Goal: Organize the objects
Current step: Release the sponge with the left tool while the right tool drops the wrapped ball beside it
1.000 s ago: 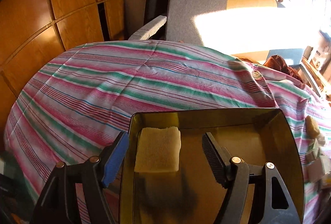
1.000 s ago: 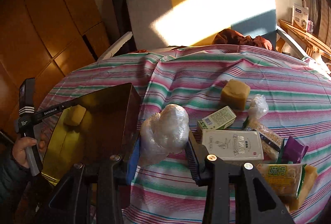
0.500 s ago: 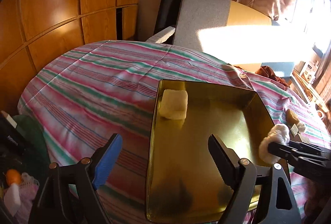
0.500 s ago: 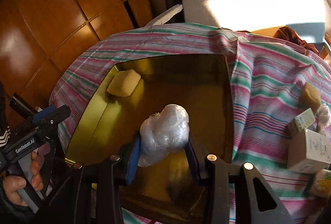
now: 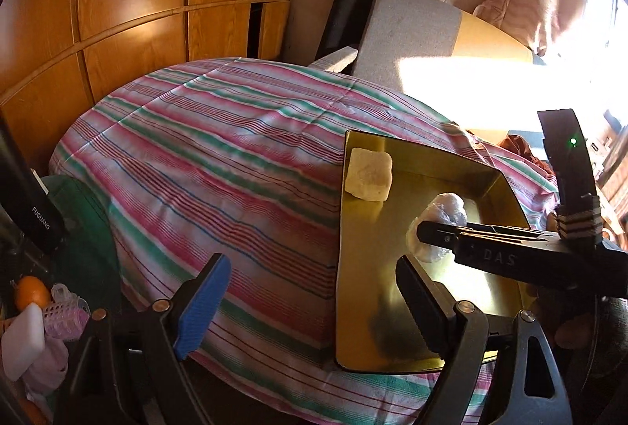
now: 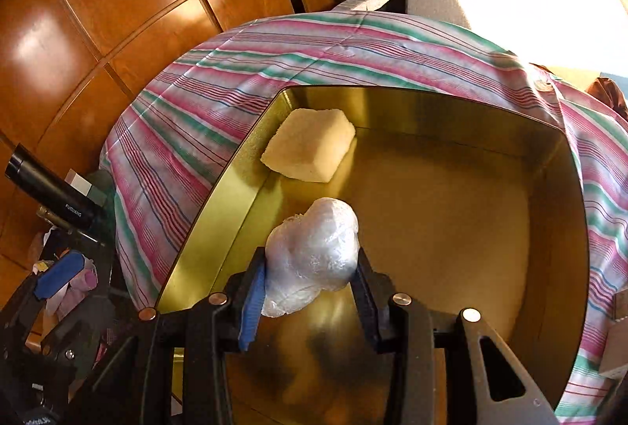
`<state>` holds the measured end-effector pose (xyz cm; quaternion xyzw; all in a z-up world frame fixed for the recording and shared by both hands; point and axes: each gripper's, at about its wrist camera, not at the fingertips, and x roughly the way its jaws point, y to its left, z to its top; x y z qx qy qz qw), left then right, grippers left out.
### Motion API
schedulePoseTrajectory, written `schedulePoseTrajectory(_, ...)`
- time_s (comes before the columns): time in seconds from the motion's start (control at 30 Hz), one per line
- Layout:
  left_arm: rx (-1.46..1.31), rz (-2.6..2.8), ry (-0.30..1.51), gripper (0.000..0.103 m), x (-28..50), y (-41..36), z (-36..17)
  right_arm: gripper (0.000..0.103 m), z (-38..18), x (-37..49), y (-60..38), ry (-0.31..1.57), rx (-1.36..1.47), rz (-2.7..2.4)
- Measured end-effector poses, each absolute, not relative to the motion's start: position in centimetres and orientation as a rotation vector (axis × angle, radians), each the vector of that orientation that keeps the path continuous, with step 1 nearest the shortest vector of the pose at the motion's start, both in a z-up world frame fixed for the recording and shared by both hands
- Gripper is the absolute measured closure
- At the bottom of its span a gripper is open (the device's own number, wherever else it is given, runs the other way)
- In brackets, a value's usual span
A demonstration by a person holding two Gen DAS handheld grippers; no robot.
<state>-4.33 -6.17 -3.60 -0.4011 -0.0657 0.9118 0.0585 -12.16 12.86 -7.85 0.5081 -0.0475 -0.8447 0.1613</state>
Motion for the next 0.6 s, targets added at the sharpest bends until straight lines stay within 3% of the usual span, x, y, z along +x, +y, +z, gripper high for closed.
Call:
schedulePoseTrajectory(0.23,-1.241,2.774,-0.241,0.016,-4.1,-7.9,-4.2,0.058,-9.2,-15.5,9.5,-0.097,1.482,-2.365)
schedulePoseTrajectory(0.47,-1.257,2.778,-0.274,0.016,-3.9,-8.6,-4.6,0.042,-8.7,-16.4,9.1,-0.171,1.453,-2.349)
schedulePoseTrajectory(0.6,-1.255,2.780,-0.275,0.016,-3.9,-8.3,-4.5,0.041,-7.7,-15.1,10.2,-0.181,1.437,-2.385)
